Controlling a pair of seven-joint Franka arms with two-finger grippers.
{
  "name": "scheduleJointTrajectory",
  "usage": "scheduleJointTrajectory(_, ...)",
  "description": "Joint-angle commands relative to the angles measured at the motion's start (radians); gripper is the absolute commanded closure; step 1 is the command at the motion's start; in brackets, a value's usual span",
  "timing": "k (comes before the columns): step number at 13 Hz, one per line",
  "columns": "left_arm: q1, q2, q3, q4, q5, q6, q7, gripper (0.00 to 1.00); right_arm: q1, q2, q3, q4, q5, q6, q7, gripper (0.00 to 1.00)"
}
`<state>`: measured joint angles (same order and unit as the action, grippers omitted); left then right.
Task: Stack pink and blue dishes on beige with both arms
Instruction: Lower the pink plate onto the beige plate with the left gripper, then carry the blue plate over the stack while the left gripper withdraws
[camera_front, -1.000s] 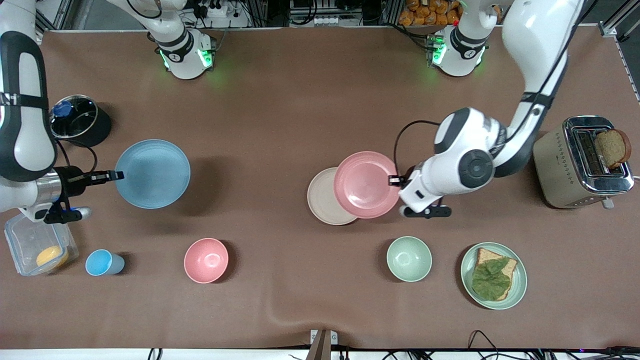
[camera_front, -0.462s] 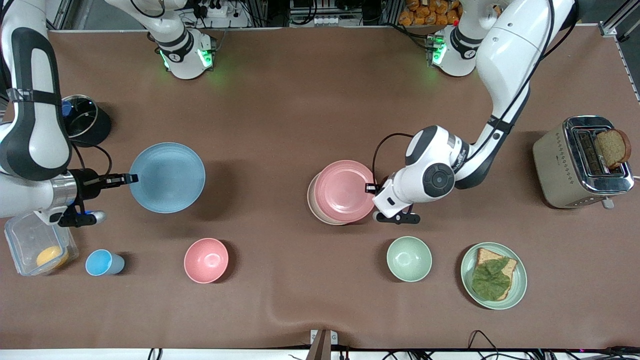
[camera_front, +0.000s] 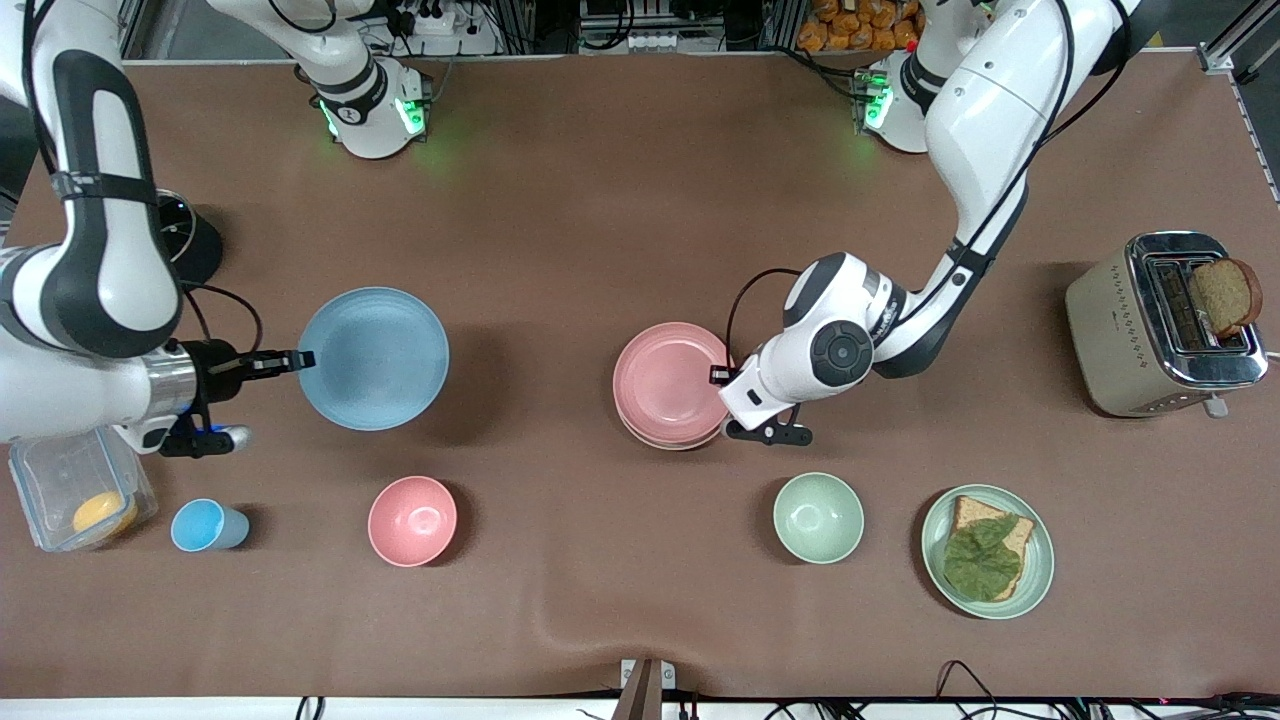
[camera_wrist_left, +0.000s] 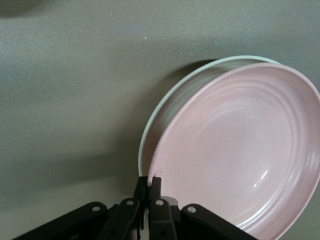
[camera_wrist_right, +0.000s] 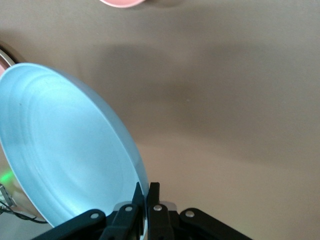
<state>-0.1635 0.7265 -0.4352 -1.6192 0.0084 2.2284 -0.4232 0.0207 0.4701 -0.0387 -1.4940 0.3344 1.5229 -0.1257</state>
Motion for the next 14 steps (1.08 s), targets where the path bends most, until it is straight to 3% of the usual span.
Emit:
scheduleJointTrajectory(1,0.002,0.011,0.006,0.022,0.021,0.005,0.006,1.00,0.044,0.002,-0.007,0.014,0.046,0.017,0.024,1.00)
scheduleJointTrajectory(10,-0.007,0.044,0.007,0.027,0.013,0.027,-0.008,1.00,0.191,0.016,-0.007,0.003,0.090,0.112,0.112,1.00)
scheduleJointTrajectory(12,0.001,0.045,0.010,0.027,0.007,0.027,-0.009,0.80,0.235,0.021,-0.007,0.001,0.092,0.160,0.171,1.00)
scheduleJointTrajectory(13,0.005,0.042,0.009,0.028,0.004,0.027,-0.014,0.11,0.261,0.025,-0.007,0.000,0.092,0.184,0.198,1.00)
scheduleJointTrajectory(14,0.010,0.033,0.009,0.028,0.005,0.027,-0.026,0.00,0.274,0.028,-0.009,-0.002,0.092,0.201,0.210,1.00)
